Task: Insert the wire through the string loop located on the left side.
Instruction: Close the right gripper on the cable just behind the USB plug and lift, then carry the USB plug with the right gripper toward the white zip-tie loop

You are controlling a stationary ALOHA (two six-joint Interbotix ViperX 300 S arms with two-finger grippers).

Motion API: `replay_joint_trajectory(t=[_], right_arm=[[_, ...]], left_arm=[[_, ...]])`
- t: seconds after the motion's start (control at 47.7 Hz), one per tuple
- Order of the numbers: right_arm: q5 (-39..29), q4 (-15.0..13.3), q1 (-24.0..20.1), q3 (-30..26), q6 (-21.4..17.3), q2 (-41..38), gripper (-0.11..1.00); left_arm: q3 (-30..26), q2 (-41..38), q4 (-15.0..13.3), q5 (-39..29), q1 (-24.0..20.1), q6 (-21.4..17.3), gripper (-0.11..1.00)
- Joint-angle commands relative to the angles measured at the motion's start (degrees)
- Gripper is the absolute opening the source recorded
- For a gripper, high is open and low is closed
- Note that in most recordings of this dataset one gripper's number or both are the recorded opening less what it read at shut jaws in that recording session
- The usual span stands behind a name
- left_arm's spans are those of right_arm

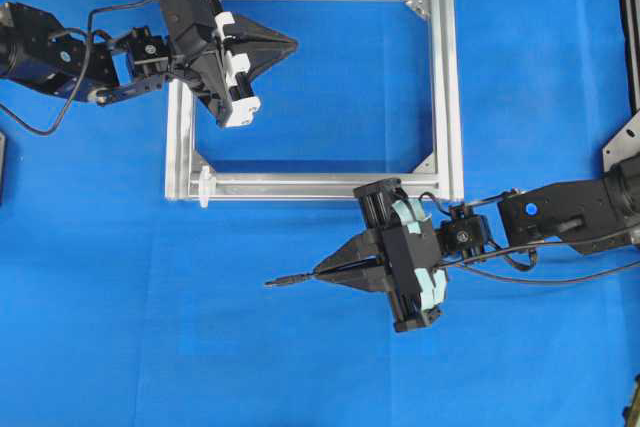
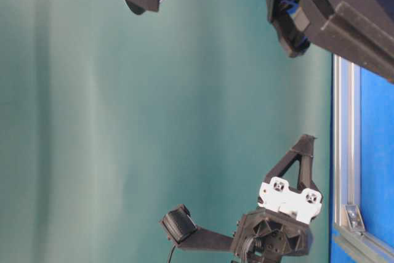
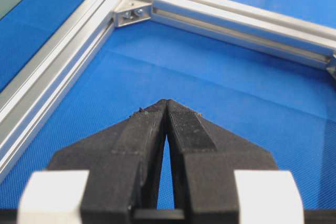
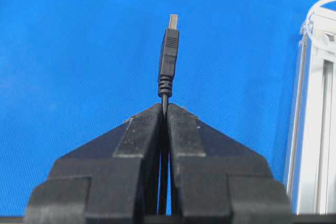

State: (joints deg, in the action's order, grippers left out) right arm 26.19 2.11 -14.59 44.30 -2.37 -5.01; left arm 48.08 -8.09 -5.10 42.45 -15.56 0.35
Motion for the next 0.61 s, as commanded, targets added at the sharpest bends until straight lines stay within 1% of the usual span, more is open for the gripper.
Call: replay_joint_trajectory(t=[0.0,0.273,0.587], right_arm=[[0.3,-0.1,0.0,-1.0,0.0,1.5,0.0],[-0.1,-0.1,1.3,-1.0,0.0,1.4,0.0],[-0.9,-0.1,7.6,-0.8,0.0,1.4,0.0]], left_arm=[[-0.4,1.6,0.1,0.3,-0.1,0.1,0.0],[-0.4,1.6,0.2,0.3,-0.1,0.1,0.0],[-0.4,1.6,0.1,0.3,-0.1,0.1,0.0]])
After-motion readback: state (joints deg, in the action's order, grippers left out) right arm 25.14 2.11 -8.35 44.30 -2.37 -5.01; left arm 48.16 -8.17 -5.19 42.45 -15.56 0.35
